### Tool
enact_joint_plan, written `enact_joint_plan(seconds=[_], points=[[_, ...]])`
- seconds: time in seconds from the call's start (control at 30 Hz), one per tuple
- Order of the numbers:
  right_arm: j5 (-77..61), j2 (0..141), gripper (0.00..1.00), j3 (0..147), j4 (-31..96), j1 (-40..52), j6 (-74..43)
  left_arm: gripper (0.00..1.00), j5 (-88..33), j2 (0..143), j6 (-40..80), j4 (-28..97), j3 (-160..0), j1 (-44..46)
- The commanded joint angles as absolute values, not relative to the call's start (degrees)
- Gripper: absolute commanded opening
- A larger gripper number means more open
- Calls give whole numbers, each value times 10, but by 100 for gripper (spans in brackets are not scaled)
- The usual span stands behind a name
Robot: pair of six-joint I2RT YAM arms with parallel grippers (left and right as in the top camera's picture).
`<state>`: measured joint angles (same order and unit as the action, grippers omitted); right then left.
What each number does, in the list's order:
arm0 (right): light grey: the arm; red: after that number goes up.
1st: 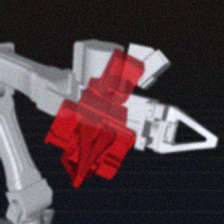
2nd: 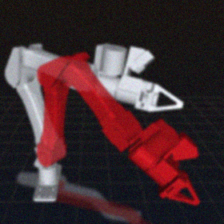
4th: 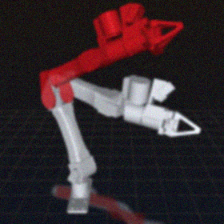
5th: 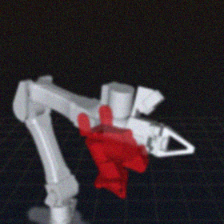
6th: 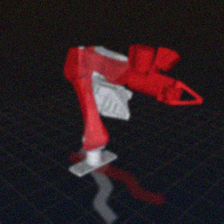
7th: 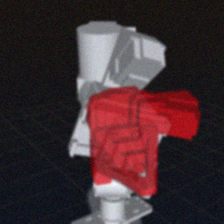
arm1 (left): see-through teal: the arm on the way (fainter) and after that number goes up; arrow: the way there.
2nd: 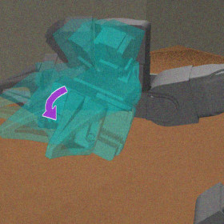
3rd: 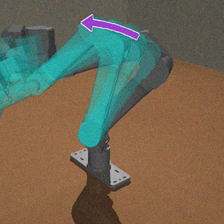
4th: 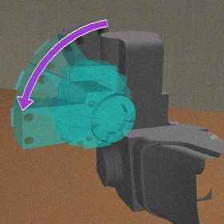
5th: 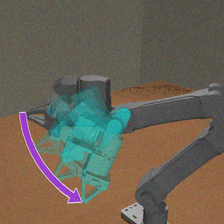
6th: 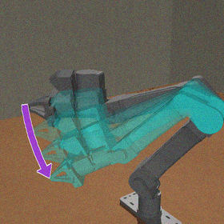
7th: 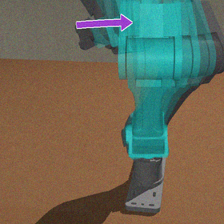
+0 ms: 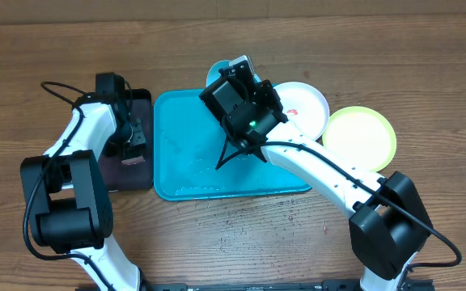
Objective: Clean dirty plates on tray and stack at the side
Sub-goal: 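Tilt the white plate up on its edge with the right gripper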
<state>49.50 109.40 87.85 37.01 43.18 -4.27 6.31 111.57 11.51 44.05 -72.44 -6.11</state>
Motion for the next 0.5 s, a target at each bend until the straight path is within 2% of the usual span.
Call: enact_joint_plan(seconds=[0.0, 0.27, 0.3, 0.33, 0.37, 0.4, 0.47], points=[[503, 1067, 4, 898, 365, 431, -44, 4, 72, 1122, 122, 425, -716, -64], [503, 1067, 4, 898, 365, 431, -44, 4, 96, 1117, 96, 429, -760, -65], [503, 1067, 4, 898, 365, 431, -44, 7, 96, 1117, 91, 439, -771, -65], [503, 1067, 4, 898, 365, 431, -44, 23, 96, 1117, 90, 448, -778, -65], [503, 1067, 4, 898, 365, 431, -44, 44, 96, 1117, 90, 458, -787, -65], [503, 1067, 4, 898, 365, 431, -44, 59, 95, 1117, 90, 464, -792, -65], [503, 1067, 4, 898, 365, 431, -44, 61, 93, 1117, 90, 469, -794, -65]])
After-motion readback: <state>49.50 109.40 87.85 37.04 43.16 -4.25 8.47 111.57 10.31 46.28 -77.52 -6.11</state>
